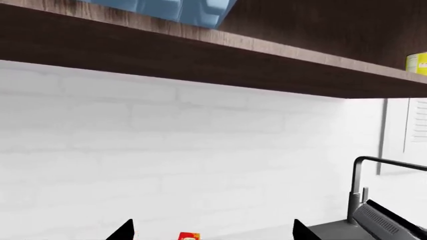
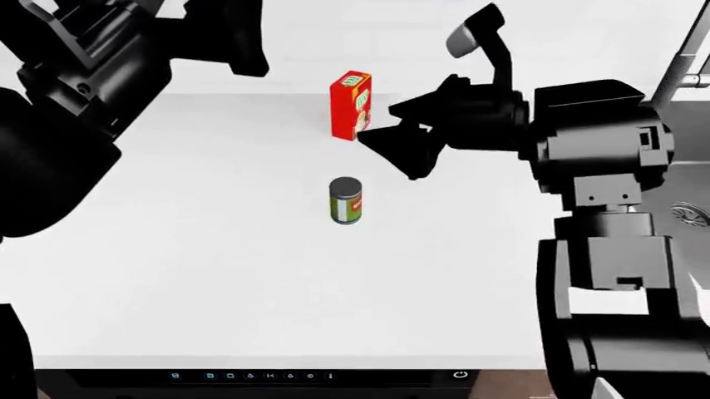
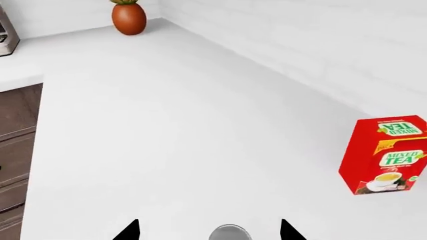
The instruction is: Pick the cans from the counter and place them in their designated side in the cabinet.
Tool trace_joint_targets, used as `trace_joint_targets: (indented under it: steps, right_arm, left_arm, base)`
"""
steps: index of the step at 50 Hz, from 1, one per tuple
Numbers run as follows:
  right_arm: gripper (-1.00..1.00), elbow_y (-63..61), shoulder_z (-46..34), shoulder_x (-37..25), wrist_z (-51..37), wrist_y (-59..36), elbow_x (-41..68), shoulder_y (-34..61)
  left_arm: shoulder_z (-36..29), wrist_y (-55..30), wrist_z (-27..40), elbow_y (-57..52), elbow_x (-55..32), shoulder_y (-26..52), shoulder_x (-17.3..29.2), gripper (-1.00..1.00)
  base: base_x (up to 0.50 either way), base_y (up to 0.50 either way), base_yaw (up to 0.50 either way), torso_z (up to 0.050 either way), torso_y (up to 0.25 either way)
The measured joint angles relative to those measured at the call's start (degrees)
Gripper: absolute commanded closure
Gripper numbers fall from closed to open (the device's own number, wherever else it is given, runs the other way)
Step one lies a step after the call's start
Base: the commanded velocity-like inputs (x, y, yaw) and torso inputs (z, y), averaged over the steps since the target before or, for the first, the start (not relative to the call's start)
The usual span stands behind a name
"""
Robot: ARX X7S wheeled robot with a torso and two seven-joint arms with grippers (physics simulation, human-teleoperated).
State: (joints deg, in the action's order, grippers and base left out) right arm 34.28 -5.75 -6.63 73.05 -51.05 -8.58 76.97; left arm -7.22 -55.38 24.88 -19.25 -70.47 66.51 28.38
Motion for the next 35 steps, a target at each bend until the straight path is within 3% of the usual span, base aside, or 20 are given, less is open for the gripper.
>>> trace_joint_targets:
  steps: [23,35]
  right_arm:
    - [-1.0,29.58,-2.0,2.29,-4.1,22.5,2.01,4.89]
    - [-1.0,37.26,-3.11,3.52,-5.05,28.77,3.07,5.77]
  left_arm:
    - [-0.62,0.71,-0.12,0.31,0.28,-0.62,-0.04,-1.0]
    - [-0.93,1.17,-0.47,0.54,0.64,-0.59,0.07,-1.0]
  base:
    - [0.0,0.0,0.0,0.0,0.0]
    - [0.0,0.0,0.0,0.0,0.0]
